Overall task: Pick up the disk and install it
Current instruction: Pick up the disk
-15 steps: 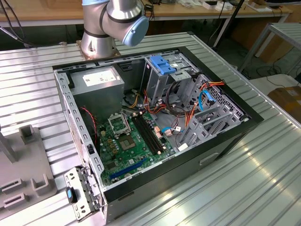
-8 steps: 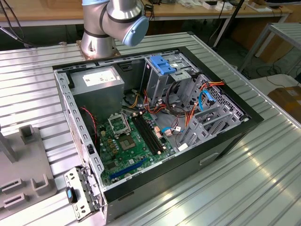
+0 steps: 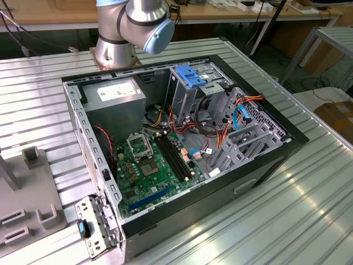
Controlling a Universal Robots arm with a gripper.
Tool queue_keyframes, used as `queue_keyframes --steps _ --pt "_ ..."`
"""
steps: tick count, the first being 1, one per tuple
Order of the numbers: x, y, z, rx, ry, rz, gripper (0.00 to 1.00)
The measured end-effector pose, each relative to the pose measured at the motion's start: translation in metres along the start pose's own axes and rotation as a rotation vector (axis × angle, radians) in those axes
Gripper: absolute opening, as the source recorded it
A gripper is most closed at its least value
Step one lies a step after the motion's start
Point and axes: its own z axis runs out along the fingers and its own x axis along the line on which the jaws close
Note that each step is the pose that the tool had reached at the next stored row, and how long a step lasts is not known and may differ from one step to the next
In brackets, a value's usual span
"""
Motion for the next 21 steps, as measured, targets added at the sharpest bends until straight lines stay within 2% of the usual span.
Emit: queue_keyframes --steps 2,5,7,9,15,18,21 --pt "-0.0003 -0.0002 -0.0116 0.0001 0.0000 0.000 0.36" --pt "-0.0007 -0.0003 -0.0234 0.0000 0.0000 0.000 0.36" --pt "-0.0010 -0.0004 -0.0356 0.0000 0.0000 0.000 0.36" --pt "-0.0012 -0.0006 -0.0428 0.0000 0.0000 0.000 0.36" --pt "-0.0016 -0.0007 -0.0574 0.0001 -0.0001 0.000 0.36" --pt "-0.0017 -0.0008 -0.0607 0.0000 0.0000 0.000 0.36" --pt "-0.0017 -0.0008 -0.0608 0.0001 -0.0001 0.000 0.36"
